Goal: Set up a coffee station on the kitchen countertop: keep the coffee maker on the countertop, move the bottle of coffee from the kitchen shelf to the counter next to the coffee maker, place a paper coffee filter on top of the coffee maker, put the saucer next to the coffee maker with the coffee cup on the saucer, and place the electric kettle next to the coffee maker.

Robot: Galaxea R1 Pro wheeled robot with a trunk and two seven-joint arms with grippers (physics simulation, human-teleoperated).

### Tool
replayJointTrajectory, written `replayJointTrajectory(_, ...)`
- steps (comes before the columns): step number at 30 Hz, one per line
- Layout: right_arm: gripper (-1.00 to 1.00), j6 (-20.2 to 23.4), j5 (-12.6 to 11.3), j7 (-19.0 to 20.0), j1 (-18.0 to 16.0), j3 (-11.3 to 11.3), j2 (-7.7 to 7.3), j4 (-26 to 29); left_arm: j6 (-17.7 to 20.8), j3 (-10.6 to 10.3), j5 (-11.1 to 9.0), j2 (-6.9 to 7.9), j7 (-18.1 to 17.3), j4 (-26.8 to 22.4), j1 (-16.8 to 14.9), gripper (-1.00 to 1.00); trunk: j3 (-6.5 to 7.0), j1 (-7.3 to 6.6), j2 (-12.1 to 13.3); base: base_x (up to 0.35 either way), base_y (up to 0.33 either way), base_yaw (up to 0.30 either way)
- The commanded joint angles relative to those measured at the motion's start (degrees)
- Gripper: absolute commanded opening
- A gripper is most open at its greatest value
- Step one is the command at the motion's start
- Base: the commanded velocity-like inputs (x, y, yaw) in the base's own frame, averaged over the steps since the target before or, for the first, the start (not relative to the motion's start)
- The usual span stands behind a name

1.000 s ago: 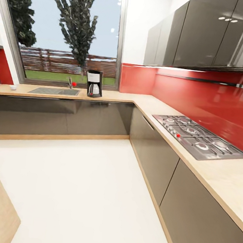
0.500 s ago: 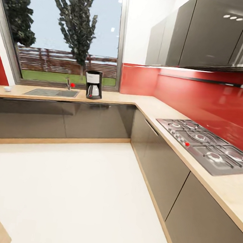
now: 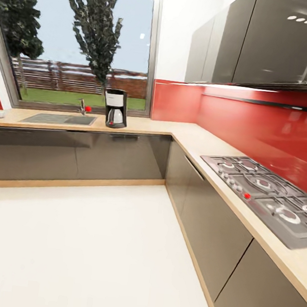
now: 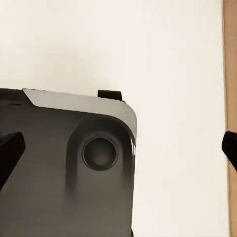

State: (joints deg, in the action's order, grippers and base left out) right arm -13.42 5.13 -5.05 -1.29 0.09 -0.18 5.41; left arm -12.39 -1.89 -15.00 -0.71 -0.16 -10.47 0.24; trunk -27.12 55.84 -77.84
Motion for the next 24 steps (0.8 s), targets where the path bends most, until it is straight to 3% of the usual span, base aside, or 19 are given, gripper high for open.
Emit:
replayJointTrajectory(1,1.0,-0.1,0.5,-0.3,0.0,0.0,0.0,-0.1,-0.1,-0.2,-0.5,0.01,0.0,-0.1,0.0,1.0,-0.05,0.04,0.0,0.344,0.0,0.0)
replayJointTrajectory(24,1.0,-0.2,0.3,-0.3,0.0,-0.4,0.04,-0.1,-0.1,-0.1,-0.5,0.01,0.1,0.0,0.0,1.0,-0.05,0.04,0.0,0.344,0.0,0.0)
